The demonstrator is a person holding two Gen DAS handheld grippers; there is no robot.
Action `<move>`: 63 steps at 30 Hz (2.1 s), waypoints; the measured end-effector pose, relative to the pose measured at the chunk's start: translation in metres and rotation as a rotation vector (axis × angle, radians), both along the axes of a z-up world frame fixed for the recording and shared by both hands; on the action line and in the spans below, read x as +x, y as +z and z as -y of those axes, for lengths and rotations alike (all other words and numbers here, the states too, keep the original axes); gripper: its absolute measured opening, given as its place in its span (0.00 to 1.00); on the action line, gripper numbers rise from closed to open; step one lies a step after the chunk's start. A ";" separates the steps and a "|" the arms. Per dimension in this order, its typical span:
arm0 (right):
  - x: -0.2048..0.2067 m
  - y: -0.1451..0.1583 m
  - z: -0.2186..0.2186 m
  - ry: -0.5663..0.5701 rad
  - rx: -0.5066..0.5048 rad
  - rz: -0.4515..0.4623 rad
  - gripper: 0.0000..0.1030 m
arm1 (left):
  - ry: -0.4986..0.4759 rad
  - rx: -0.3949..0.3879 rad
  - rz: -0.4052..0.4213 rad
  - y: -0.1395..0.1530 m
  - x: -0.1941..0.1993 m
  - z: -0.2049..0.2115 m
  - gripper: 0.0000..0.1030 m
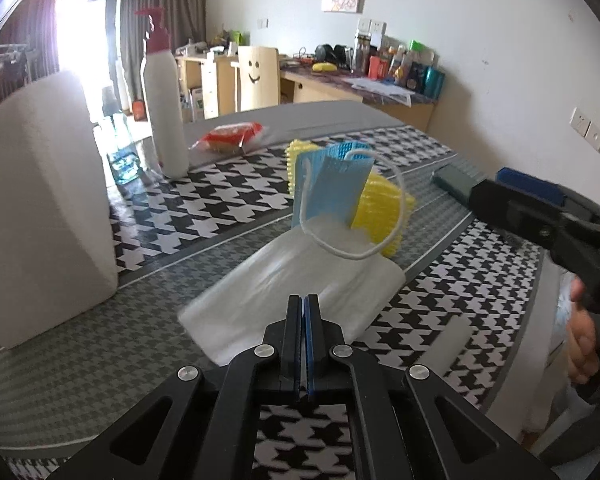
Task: Organize soft objects
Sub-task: 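Close the left gripper on the white face mask and lift it, then close the right gripper on the light-blue face mask and lift it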
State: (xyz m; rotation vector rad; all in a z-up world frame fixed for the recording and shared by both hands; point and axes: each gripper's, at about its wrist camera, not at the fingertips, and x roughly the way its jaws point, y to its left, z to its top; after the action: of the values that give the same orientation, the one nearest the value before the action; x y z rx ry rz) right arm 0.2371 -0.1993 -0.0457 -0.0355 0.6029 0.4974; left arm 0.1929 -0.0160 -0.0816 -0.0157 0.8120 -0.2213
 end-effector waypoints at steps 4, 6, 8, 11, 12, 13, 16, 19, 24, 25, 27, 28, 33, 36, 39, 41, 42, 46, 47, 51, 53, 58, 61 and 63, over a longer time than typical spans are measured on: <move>-0.002 0.001 -0.003 0.006 -0.003 0.004 0.91 | 0.007 -0.012 0.027 0.011 -0.015 -0.009 0.01; -0.002 0.001 -0.006 0.012 -0.001 0.002 0.91 | 0.020 -0.015 0.037 0.014 -0.018 -0.014 0.01; -0.002 0.001 -0.010 0.021 -0.002 0.002 0.91 | 0.042 -0.016 0.044 0.016 -0.022 -0.022 0.01; -0.004 0.002 -0.017 0.031 -0.008 0.003 0.91 | 0.043 0.007 0.043 0.015 -0.024 -0.026 0.01; -0.004 0.002 -0.018 0.036 -0.008 0.004 0.91 | 0.053 0.013 0.042 0.014 -0.023 -0.027 0.01; -0.004 0.002 -0.020 0.039 -0.010 0.005 0.91 | 0.065 0.018 0.038 0.013 -0.022 -0.029 0.01; -0.004 0.003 -0.023 0.044 -0.012 0.003 0.91 | 0.075 0.006 0.021 0.008 -0.018 -0.035 0.01; -0.003 0.003 -0.025 0.050 -0.016 0.005 0.91 | 0.077 0.012 0.010 0.005 -0.016 -0.038 0.09; 0.000 0.002 -0.032 0.062 -0.015 0.002 0.91 | 0.079 0.010 0.011 0.003 -0.016 -0.040 0.53; 0.001 0.002 -0.033 0.063 -0.014 0.001 0.91 | 0.075 0.010 0.008 0.002 -0.016 -0.040 0.53; 0.003 0.002 -0.037 0.072 -0.012 -0.001 0.91 | 0.070 0.023 -0.004 -0.001 -0.014 -0.038 0.54; 0.003 0.002 -0.039 0.080 -0.011 0.001 0.91 | 0.071 0.031 -0.011 -0.003 -0.012 -0.038 0.54; 0.006 0.005 -0.050 0.103 -0.017 0.018 0.91 | 0.065 0.012 -0.025 -0.006 -0.009 -0.040 0.55; 0.007 0.005 -0.058 0.124 -0.023 0.029 0.91 | 0.069 0.001 -0.033 -0.007 -0.008 -0.044 0.56; 0.010 0.004 -0.065 0.145 -0.033 0.025 0.76 | 0.074 -0.001 -0.039 -0.010 -0.006 -0.046 0.56; 0.013 0.000 -0.070 0.157 -0.037 0.010 0.68 | 0.073 -0.005 -0.039 -0.010 -0.006 -0.047 0.56; 0.014 -0.002 -0.072 0.160 -0.046 0.005 0.66 | 0.071 -0.006 -0.040 -0.010 -0.005 -0.047 0.56; 0.018 -0.006 -0.078 0.177 -0.057 -0.013 0.65 | 0.064 -0.018 -0.054 -0.013 -0.003 -0.048 0.56; 0.018 -0.006 -0.080 0.180 -0.060 -0.014 0.65 | 0.064 -0.017 -0.056 -0.014 -0.002 -0.048 0.56; 0.019 -0.008 -0.085 0.198 -0.079 -0.023 0.51 | 0.058 -0.019 -0.067 -0.016 0.000 -0.047 0.56; 0.021 -0.010 -0.086 0.195 -0.091 -0.030 0.50 | 0.054 -0.016 -0.071 -0.016 0.000 -0.046 0.56; 0.029 -0.015 -0.089 0.182 -0.101 -0.065 0.50 | 0.050 -0.016 -0.076 -0.017 0.002 -0.045 0.56; 0.031 -0.017 -0.092 0.188 -0.112 -0.067 0.50 | 0.054 -0.011 -0.080 -0.018 0.003 -0.045 0.56; 0.031 -0.017 -0.093 0.189 -0.109 -0.067 0.48 | 0.054 0.000 -0.088 -0.020 0.004 -0.044 0.56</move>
State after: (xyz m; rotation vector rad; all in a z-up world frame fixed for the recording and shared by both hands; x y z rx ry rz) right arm 0.2677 -0.1061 -0.0625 -0.1813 0.6959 0.6507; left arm 0.1970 0.0284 -0.1016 -0.0479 0.8977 -0.1702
